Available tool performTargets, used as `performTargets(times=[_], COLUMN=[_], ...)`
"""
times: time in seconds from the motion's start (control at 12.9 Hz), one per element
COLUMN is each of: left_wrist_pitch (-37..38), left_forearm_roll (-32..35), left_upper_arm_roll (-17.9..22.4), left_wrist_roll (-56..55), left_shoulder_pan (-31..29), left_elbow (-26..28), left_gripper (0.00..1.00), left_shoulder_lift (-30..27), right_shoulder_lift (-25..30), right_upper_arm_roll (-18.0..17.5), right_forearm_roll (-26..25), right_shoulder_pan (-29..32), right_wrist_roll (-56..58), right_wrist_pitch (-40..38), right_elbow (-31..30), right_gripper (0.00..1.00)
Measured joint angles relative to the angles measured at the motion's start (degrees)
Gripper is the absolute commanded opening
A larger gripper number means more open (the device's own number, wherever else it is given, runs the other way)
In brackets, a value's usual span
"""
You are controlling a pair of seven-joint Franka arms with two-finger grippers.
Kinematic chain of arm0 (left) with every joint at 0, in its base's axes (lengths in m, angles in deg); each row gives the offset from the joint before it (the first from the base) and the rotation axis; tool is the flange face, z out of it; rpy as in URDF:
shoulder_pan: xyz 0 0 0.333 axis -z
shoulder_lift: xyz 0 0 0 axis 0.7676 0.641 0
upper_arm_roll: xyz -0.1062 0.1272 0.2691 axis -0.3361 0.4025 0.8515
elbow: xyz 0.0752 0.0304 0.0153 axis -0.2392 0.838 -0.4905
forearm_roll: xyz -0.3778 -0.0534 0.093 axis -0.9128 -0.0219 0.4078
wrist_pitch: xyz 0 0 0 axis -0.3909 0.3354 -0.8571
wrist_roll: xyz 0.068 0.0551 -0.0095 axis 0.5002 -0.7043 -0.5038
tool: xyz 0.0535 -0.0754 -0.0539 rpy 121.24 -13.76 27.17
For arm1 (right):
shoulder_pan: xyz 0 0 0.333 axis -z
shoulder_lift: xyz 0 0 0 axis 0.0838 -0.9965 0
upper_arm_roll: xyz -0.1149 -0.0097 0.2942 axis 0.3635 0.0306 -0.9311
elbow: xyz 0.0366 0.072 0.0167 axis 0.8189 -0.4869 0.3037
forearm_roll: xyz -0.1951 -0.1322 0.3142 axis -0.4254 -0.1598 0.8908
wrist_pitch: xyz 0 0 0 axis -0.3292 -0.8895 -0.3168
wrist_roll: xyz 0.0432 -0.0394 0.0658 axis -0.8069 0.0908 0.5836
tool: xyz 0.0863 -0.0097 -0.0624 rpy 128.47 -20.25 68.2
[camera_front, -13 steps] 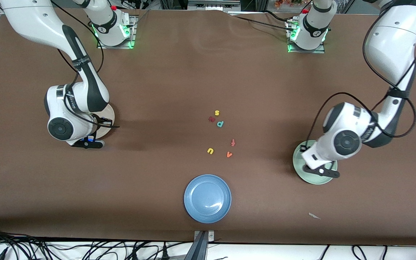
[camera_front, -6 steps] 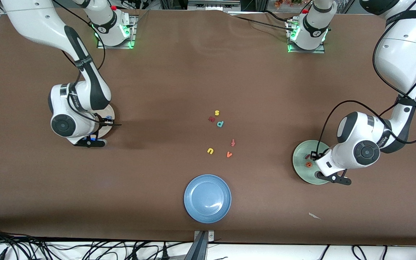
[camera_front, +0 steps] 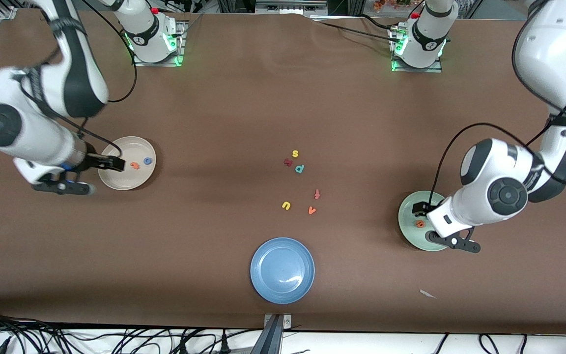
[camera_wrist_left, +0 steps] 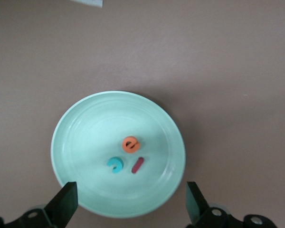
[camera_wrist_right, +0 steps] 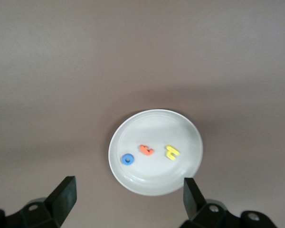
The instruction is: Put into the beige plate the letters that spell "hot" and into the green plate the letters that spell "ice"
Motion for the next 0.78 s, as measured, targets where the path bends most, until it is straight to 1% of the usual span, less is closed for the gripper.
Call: performTargets(times=[0.16, 0.23, 0.39, 0.62, 0.78], left_wrist_pitch=[6.31, 9.09, 12.35, 13.79, 15.26], left_forearm_roll=[-0.47, -1.52, -3.80, -4.93, -8.06], left_upper_arm_roll=[-2.36, -3.27, -3.74, -3.75, -3.71], left_wrist_roll=[-0.03, -0.04, -0.04, -0.11, -0.78], left_shoulder_pan=[0.29, 0.38, 0.43, 0.27, 0.05], left_elbow=[-2.24, -3.93, -6.77, -8.70, -9.28], left_gripper=[1.00, 1.00, 1.00, 1.00, 1.00], left_shoulder_lift=[-3.68, -5.07, -6.38, -6.75, -8.29], right_shoulder_lift=[0.73, 0.79, 0.80, 0.80, 0.71], right_upper_arm_roll=[0.27, 0.51, 1.91, 3.03, 3.02], right_forearm_roll=[0.01, 0.01, 0.01, 0.01, 0.01], right_shoulder_pan=[0.00, -0.02, 0.01, 0.11, 0.08], right_wrist_roll=[0.00, 0.02, 0.15, 0.58, 2.73], right_wrist_pitch=[-4.99, -6.05, -7.17, -8.57, -8.59], right_elbow=[5.57, 7.67, 10.89, 13.19, 13.21], right_gripper=[0.99, 0.99, 0.99, 0.99, 0.99])
